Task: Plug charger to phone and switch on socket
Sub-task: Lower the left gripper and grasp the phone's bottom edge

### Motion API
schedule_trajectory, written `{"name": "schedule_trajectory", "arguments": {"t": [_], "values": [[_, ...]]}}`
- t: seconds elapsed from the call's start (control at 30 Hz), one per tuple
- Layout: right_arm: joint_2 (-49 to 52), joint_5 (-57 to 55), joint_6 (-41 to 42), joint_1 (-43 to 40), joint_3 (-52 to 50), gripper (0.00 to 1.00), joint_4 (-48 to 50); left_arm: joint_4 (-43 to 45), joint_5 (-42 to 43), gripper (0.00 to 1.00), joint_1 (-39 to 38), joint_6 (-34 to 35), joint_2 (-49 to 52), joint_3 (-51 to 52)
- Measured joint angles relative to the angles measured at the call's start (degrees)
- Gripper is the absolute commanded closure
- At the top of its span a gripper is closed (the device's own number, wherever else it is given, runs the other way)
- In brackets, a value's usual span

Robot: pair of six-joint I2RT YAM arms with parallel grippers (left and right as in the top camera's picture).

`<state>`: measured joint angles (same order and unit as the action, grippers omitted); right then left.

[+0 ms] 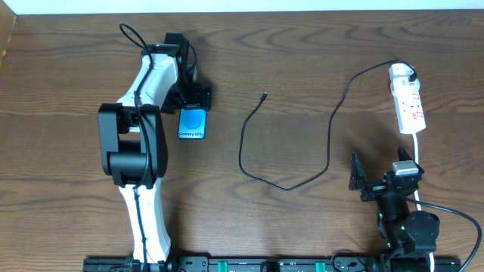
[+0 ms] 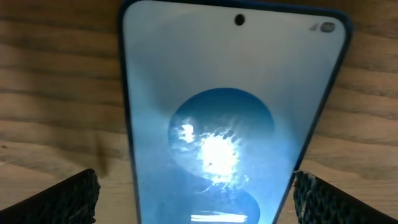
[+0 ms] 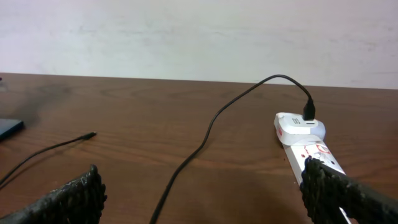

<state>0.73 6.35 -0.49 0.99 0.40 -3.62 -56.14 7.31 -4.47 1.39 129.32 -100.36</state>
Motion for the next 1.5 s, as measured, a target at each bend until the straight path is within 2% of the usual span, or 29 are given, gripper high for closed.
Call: {"name": "schedule_trajectory", "arguments": {"t": [0.5, 0.73, 0.83, 0.93, 1.5], "values": [[0.0, 0.0, 0.0, 0.0, 0.0, 0.01, 0.0, 6.4, -2.2, 0.02, -1.6, -0.3, -2.1, 5.6], [0.0, 0.0, 0.0, 0.0, 0.0, 0.01, 0.0, 6.7, -3.0, 0.11, -1.6, -0.3, -2.3, 5.9], [0.0, 0.0, 0.0, 0.0, 0.0, 0.01, 0.0, 6.8, -3.1, 0.19, -1.6, 0.0, -2.3, 5.9], [0.0, 0.0, 0.0, 0.0, 0.0, 0.01, 0.0, 7.0, -3.1, 0.32, -1.6, 0.1, -2.3, 5.9], [0.0, 0.0, 0.0, 0.0, 0.0, 0.01, 0.0, 6.6, -2.9, 0.32, -1.6, 0.1, -2.4, 5.7]]}}
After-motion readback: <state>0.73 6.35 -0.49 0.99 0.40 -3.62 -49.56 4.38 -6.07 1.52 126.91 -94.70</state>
